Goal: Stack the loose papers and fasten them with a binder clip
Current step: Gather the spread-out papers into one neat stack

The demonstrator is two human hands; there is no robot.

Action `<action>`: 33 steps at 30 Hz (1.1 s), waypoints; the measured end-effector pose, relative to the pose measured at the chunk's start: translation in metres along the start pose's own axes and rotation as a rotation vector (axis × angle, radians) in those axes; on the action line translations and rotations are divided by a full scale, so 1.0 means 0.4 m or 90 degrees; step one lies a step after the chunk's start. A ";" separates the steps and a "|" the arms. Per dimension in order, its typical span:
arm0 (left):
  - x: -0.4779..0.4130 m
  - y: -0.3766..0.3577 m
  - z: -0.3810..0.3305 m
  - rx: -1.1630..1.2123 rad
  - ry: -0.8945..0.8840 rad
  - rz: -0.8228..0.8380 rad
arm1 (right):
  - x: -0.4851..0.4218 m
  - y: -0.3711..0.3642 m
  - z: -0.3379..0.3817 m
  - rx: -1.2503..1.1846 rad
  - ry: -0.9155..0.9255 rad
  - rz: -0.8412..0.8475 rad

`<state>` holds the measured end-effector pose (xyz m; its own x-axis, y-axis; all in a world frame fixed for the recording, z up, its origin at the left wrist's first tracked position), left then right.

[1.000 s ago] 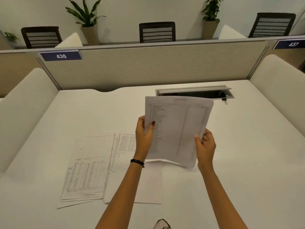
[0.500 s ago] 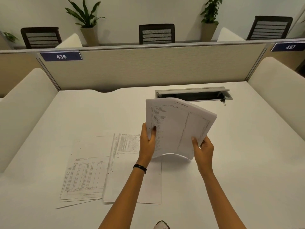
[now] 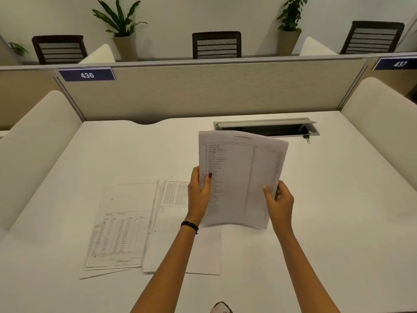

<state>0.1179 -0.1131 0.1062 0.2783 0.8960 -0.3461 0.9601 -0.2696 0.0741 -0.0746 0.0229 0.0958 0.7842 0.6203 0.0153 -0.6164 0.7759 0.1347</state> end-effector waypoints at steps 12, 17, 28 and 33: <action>0.036 0.097 0.163 -0.072 0.199 0.087 | 0.037 -0.045 -0.102 0.004 -0.088 0.040; 0.072 0.169 0.245 -0.165 0.241 0.046 | 0.059 -0.066 -0.177 0.017 -0.148 0.035; 0.120 0.369 0.250 -0.373 0.153 -0.193 | 0.077 -0.064 -0.261 0.068 -0.202 0.056; 0.139 0.385 0.275 -0.374 0.205 -0.166 | 0.090 -0.068 -0.259 0.053 -0.215 0.058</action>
<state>0.2783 -0.1438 -0.0044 -0.0549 0.9893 -0.1351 0.8274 0.1208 0.5485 -0.0372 0.0360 -0.0098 0.7144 0.6030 0.3550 -0.6877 0.6987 0.1972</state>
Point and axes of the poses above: each hand's wrist, its own x-axis away from the middle knuckle, its own y-axis out of the back of the hand, z = x × y, the point moved 7 cm from there along -x, towards the middle knuckle, and after that the axes turned 10 degrees about -y, right-handed, at the moved point
